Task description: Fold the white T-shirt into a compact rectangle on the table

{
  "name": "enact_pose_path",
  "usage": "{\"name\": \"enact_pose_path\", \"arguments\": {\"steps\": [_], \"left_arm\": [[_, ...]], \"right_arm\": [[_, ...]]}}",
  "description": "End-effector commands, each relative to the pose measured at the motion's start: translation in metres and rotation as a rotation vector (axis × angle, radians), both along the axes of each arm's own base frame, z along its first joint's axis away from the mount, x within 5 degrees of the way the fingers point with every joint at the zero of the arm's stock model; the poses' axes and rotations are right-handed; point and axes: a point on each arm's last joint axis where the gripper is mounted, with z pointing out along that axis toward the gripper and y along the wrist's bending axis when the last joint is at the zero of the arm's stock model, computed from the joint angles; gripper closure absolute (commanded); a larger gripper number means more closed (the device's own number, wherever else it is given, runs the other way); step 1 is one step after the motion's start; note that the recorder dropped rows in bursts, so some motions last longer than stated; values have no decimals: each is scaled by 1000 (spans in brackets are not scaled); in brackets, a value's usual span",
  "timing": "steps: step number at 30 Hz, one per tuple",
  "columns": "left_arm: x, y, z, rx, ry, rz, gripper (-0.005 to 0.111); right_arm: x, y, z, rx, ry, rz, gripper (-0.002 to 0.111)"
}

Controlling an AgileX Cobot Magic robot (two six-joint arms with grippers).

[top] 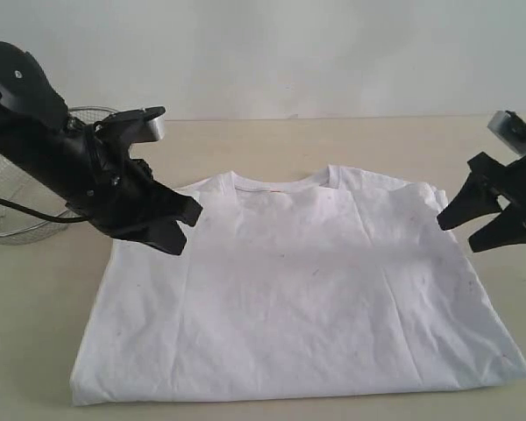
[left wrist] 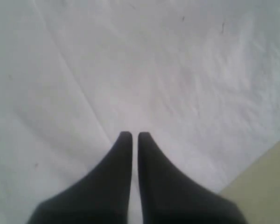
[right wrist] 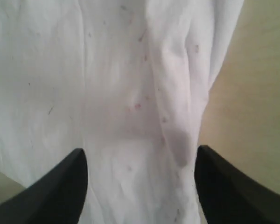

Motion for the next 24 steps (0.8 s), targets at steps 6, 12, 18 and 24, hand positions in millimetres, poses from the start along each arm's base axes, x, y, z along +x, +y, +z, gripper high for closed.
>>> {"name": "enact_pose_path", "arguments": {"steps": [6,12,18,24], "left_arm": [[-2,-1,2,-3,-13,-16,102],[-2,-1,2,-3,-17,-14,102],[0,-1,3,-3,-37,-4,102],[1,-1,3,-3,-43,-1,102]], "right_arm": [[-1,-17,-37,116,56,-31,49],[-1,-17,-45,121,64,-37,49],[0,-14,-52,87,89,-52,49],[6,10,-55,45,90,27,49]]}}
